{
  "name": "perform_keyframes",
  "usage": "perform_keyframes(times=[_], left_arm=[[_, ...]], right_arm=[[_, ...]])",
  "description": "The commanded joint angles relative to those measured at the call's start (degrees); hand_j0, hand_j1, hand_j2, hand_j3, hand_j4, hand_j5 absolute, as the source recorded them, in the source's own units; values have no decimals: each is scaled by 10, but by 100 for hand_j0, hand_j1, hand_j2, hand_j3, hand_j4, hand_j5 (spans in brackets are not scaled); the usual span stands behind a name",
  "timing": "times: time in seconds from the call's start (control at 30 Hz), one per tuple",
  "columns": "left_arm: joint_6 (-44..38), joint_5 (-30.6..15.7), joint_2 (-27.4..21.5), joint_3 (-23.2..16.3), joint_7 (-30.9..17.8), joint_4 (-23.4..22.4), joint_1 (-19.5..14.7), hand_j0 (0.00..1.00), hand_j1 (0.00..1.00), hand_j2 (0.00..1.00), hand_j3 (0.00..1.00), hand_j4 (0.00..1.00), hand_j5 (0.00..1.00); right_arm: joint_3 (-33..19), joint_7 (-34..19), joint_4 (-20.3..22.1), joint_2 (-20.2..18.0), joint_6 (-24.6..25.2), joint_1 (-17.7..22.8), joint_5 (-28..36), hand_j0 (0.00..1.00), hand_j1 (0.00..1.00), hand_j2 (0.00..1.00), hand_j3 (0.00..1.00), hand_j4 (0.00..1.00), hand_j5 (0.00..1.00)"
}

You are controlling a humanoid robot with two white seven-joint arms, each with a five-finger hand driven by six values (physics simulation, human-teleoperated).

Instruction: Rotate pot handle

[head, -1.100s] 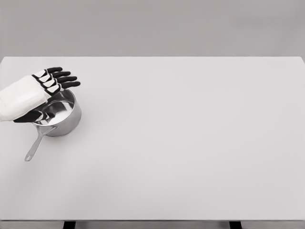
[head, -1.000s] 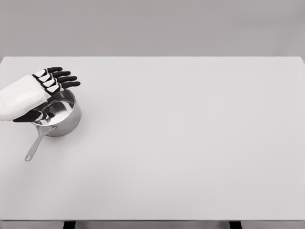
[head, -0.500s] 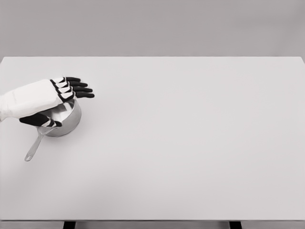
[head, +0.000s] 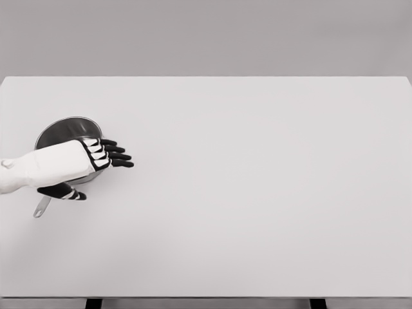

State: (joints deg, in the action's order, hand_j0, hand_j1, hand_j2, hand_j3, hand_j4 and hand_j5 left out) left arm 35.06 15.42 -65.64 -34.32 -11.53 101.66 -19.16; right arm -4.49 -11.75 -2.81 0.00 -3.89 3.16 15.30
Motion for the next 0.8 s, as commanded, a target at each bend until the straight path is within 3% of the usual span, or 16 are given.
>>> perform_keyframes(times=[0.0,0.77], left_arm=[[-1,14,-1,2,0,0,0,100,100,100,100,100,100],[-1,95,37,20,0,-15,13,100,100,100,100,100,100]], right_arm=[[0,0,0,0,0,0,0,100,100,100,100,100,100],[0,0,0,0,0,0,0,100,100,100,100,100,100]])
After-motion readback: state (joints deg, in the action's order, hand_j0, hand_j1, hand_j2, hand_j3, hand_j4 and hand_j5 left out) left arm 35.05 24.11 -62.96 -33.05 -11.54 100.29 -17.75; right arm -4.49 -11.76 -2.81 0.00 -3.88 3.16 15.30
